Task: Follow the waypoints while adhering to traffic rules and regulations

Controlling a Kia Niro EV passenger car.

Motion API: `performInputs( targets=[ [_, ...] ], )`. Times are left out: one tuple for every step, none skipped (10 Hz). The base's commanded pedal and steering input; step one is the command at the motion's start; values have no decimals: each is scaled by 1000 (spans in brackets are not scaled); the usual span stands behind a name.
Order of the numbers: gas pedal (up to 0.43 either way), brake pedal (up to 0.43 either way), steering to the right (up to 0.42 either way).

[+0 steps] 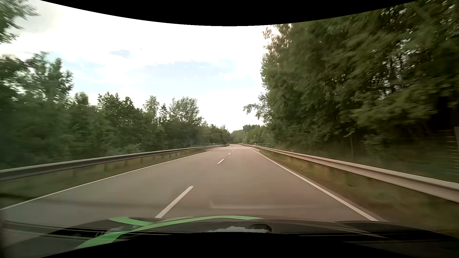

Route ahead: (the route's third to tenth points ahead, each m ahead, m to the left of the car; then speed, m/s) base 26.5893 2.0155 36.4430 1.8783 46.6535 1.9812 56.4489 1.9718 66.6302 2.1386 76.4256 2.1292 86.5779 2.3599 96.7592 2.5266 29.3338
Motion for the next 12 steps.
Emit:
performInputs(
  targets=[
    [331,0,-3],
    [331,0,-3],
    [331,0,-4],
    [331,0,-4],
    [331,0,-4],
    [331,0,-4],
    [331,0,-4],
    [331,0,-4],
    [331,0,-4],
    [331,0,-3],
    [331,0,-3],
    [339,0,-3]
  ],
)
